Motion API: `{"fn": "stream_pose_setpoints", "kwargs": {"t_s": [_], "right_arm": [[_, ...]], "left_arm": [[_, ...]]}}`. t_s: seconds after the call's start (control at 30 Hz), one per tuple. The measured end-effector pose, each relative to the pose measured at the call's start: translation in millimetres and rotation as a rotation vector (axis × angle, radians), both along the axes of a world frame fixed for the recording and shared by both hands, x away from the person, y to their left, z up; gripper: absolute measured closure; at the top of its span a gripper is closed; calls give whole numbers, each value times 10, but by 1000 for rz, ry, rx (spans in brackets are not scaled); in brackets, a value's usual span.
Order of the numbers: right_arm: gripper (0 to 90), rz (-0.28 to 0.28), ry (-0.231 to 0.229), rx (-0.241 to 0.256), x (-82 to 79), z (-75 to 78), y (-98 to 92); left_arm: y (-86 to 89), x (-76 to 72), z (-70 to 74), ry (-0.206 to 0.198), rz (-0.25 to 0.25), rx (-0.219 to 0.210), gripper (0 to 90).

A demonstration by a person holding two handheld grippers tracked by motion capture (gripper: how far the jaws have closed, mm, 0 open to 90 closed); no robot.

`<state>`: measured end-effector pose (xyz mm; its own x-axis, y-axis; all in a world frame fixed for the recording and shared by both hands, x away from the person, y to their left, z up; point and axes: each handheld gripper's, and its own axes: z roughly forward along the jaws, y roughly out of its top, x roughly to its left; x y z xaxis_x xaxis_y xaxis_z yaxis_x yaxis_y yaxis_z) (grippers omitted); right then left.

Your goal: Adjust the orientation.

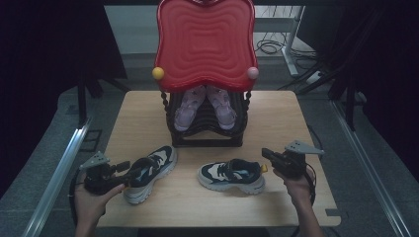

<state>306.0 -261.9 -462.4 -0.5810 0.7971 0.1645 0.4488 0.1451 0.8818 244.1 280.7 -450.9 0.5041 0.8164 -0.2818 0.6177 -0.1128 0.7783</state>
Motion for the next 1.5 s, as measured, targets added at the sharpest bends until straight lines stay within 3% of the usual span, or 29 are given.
{"fn": "stream_pose_setpoints", "kwargs": {"t_s": [0.17,0.5,1.13,1.5], "right_arm": [[897,27,30,-43,3,-117,35],[897,52,72,-77,-34,-242,-30],[893,89,95,-93,-171,-295,-42],[892,91,109,-96,-153,-337,-65]], "left_arm": [[7,2,-4,5,-2,0,395],[7,20,-33,22,-3,8,391],[-32,42,-67,36,-15,19,390],[-76,64,-105,54,-31,30,390]]}}
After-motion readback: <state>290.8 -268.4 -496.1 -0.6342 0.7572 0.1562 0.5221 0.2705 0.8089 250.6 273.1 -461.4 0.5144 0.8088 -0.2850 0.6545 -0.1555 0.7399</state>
